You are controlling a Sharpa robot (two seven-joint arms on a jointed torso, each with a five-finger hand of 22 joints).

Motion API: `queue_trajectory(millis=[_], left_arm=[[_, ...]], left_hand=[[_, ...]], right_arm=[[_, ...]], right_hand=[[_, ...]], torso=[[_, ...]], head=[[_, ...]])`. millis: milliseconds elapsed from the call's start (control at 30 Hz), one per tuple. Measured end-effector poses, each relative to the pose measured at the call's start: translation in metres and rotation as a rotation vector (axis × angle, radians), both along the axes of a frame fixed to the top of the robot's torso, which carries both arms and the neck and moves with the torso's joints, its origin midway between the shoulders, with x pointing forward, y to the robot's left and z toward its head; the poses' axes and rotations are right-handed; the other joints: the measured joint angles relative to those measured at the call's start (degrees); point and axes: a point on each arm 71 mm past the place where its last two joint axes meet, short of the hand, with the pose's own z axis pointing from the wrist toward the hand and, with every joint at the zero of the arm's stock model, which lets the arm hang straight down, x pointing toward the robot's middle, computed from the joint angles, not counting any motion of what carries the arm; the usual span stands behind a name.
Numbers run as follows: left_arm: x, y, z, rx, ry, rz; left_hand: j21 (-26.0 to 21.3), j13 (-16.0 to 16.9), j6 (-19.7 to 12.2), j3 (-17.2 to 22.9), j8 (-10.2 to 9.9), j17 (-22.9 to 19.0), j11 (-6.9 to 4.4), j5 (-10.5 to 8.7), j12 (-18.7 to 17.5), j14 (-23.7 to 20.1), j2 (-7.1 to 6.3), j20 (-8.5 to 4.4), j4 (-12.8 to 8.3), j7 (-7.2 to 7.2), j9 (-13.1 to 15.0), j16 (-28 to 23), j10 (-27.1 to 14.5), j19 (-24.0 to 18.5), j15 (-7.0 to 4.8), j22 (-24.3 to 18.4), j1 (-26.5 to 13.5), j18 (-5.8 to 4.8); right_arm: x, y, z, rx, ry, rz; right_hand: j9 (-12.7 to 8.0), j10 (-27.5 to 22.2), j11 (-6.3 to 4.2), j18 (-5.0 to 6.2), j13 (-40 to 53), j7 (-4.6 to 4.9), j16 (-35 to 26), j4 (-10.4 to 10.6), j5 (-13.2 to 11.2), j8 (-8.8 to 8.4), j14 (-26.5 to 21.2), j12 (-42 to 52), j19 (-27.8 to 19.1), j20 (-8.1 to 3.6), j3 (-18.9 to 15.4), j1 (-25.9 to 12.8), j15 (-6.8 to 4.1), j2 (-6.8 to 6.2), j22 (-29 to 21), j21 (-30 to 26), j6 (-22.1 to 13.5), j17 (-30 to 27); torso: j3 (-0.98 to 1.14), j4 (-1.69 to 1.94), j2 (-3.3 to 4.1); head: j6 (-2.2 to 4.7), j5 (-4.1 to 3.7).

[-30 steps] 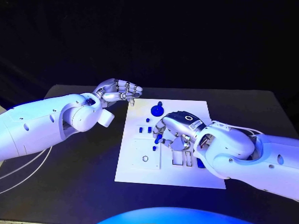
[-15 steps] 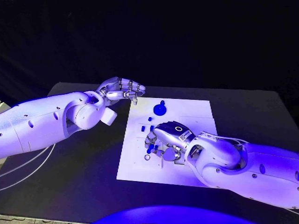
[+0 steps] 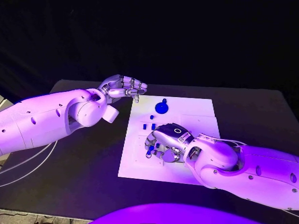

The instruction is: Assemble the parts on the task board

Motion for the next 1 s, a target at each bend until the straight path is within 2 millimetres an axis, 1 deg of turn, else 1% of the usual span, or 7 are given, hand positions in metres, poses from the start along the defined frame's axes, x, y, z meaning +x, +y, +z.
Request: queue_trajectory(millis=[200,533,667,767,1000], left_arm=[[-0.0001,-0.0001,0.0,0.0,0.0,0.0],[-0.0002,0.0001,0.0,0.0,0.0,0.0],[-0.0003,0.0002,0.0,0.0,0.001,0.0],[-0.0003,0.0007,0.0001,0.0,0.001,0.001],[-0.0003,0.001,0.0001,0.001,0.001,0.001]], left_hand=[[0.0,0.0,0.0,0.0,0.0,0.0,0.0,0.0,0.0,0.0,0.0,0.0,0.0,0.0,0.0,0.0,0.0,0.0,0.0,0.0,0.0,0.0],[0.0,0.0,0.0,0.0,0.0,0.0,0.0,0.0,0.0,0.0,0.0,0.0,0.0,0.0,0.0,0.0,0.0,0.0,0.0,0.0,0.0,0.0],[0.0,0.0,0.0,0.0,0.0,0.0,0.0,0.0,0.0,0.0,0.0,0.0,0.0,0.0,0.0,0.0,0.0,0.0,0.0,0.0,0.0,0.0],[0.0,0.0,-0.2,0.0,0.0,0.0,0.0,0.0,0.0,0.0,0.0,-0.21,0.0,0.21,0.0,0.0,0.0,-0.2,0.0,0.0,0.0,0.01],[0.0,0.0,-0.2,0.0,0.0,0.0,0.0,0.0,0.0,0.0,0.0,-0.21,0.0,0.21,0.0,0.0,0.0,-0.2,0.0,0.1,0.0,0.0]], right_arm=[[0.0002,0.0005,-0.0026,-0.006,0.004,0.001],[0.002,0.0015,-0.0068,-0.022,0.01,0.001],[0.0019,0.003,-0.0074,-0.023,0.009,0.004],[0.0019,0.004,-0.0076,-0.023,0.008,0.005],[0.0014,0.0059,-0.0083,-0.024,0.005,0.009]], right_hand=[[0.0,0.0,-0.03,0.0,0.0,0.0,0.0,-0.1,0.0,0.0,0.0,0.0,0.0,0.0,0.0,0.0,0.0,0.0,0.0,-0.3,0.0,-0.1],[0.1,-0.1,-0.06,0.0,0.0,0.0,0.0,-0.4,-0.2,-0.01,0.0,0.0,0.0,0.0,0.3,0.0,0.0,0.0,0.0,-0.3,0.0,-0.1],[0.0,0.1,0.08,0.0,0.0,0.0,0.0,-0.4,0.0,-0.06,0.0,0.0,0.0,0.0,0.3,0.0,0.01,0.0,0.0,-0.3,0.0,-0.2],[0.0,0.1,0.14,0.0,0.0,0.0,0.0,-0.4,0.0,-0.12,0.1,0.0,0.0,0.0,0.3,0.0,0.08,0.0,0.0,-0.3,0.0,-0.2],[0.1,0.2,0.15,0.01,1.2,0.0,0.0,-0.4,0.0,-0.23,0.1,-0.2,0.0,0.0,0.3,0.0,0.08,0.0,0.0,-0.3,0.0,-0.2]], torso=[[0.02,-0.04,0.01],[0.02,0.0,-0.03],[0.02,0.0,-0.04],[0.02,-0.01,-0.03],[0.03,0.0,-0.03]], head=[[-0.19,0.13],[-0.58,0.16],[-0.67,0.28],[-0.76,0.29],[-0.95,0.29]])
